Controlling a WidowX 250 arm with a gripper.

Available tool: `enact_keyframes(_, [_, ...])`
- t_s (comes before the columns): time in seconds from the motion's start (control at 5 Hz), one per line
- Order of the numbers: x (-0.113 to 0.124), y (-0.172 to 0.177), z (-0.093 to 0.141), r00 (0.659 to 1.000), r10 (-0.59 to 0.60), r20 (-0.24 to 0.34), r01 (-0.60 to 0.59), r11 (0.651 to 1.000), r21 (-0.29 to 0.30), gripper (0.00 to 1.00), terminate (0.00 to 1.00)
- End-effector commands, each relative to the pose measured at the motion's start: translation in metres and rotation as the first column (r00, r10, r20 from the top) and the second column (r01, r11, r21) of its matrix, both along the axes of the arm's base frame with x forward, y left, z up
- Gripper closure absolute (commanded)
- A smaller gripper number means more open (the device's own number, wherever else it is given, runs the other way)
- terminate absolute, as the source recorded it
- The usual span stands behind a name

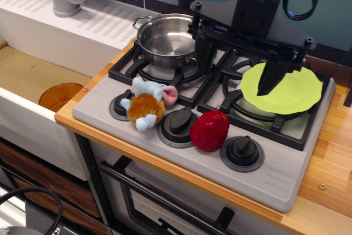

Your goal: Put sweetpotato on plate and stuffedelephant in pot or pan on stove

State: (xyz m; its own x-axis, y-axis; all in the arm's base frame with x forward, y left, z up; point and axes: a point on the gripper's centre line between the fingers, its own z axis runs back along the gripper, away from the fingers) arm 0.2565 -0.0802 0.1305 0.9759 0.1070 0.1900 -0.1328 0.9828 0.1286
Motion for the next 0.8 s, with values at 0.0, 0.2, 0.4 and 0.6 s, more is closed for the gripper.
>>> enact_keyframes(0.0, [0.0, 0.0, 0.0, 1.0, 0.0, 0.0, 0.0, 1.0, 0.0, 0.0, 0.0])
enact_keyframes(0.2, [0.007, 0.007, -0.018, 0.999, -0.016, 0.036, 0.017, 1.0, -0.021, 0.0, 0.0])
enact_keyframes(0.4, [0.012, 0.011, -0.028, 0.998, -0.029, 0.048, 0.031, 0.999, -0.034, 0.0, 0.0])
enact_keyframes(0.6, [0.014, 0.018, -0.035, 0.997, -0.044, 0.06, 0.047, 0.998, -0.036, 0.0, 0.0])
